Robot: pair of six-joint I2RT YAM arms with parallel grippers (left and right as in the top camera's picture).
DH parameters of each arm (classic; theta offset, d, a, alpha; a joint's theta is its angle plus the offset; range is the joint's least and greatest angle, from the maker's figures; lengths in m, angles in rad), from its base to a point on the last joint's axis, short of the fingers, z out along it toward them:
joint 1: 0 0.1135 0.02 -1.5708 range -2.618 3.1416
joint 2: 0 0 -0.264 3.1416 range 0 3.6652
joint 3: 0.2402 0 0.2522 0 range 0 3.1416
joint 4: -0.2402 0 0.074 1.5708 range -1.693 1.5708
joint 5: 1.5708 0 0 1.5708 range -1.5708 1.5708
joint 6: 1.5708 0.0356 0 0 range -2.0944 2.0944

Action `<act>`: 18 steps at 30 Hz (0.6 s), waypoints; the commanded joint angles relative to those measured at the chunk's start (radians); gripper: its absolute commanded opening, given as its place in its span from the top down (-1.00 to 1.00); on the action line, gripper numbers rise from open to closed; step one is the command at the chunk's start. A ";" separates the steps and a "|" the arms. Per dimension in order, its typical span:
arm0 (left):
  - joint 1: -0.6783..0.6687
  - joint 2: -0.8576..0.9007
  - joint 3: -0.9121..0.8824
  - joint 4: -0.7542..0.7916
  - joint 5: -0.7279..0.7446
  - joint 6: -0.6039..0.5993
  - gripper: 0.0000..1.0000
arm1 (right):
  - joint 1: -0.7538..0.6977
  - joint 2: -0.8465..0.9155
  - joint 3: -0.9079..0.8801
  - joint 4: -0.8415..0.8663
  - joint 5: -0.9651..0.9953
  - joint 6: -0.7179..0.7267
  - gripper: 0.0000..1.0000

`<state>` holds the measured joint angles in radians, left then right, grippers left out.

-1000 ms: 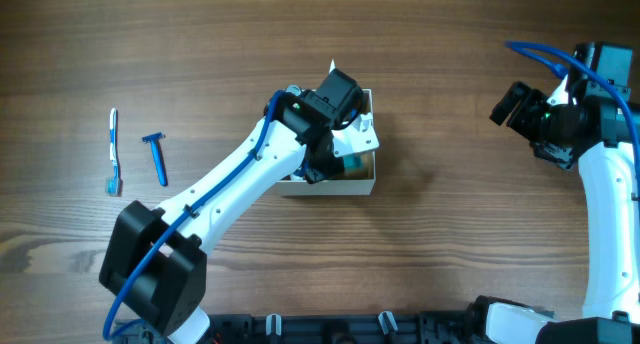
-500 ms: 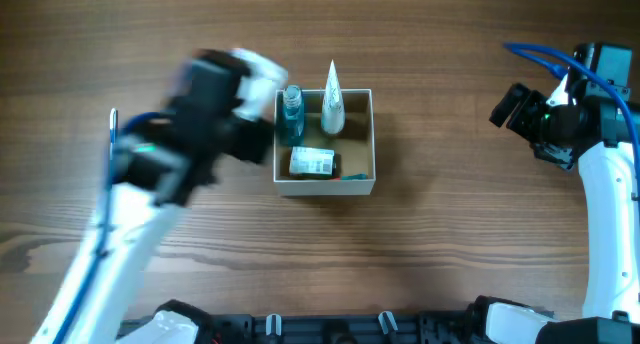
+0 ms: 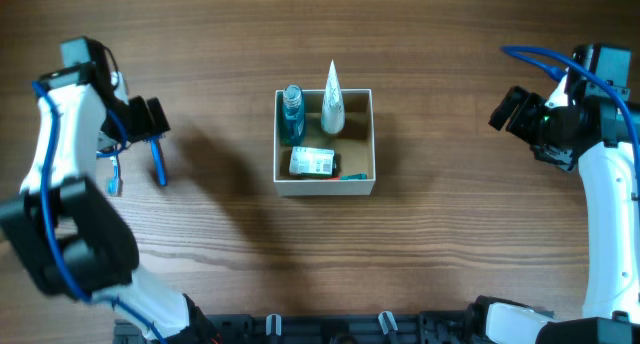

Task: Pack container
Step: 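Grasp the blue razor with the left gripper, then place the blue razor into the box along its right side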

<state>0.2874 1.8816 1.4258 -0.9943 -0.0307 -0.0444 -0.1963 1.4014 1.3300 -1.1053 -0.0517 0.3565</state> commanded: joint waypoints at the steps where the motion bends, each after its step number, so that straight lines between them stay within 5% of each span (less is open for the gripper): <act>1: -0.004 0.108 -0.003 0.017 0.069 -0.020 -0.99 | -0.002 0.004 -0.008 -0.006 0.006 -0.015 -0.99; 13: -0.004 0.245 -0.016 0.048 0.120 -0.020 -0.90 | -0.002 0.004 -0.008 -0.006 0.006 -0.014 -1.00; 18: -0.004 0.245 -0.018 0.024 0.120 -0.020 -0.23 | -0.002 0.004 -0.008 -0.006 0.006 -0.014 -0.99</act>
<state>0.2855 2.0800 1.4269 -0.9562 0.0410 -0.0650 -0.1963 1.4014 1.3300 -1.1107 -0.0521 0.3531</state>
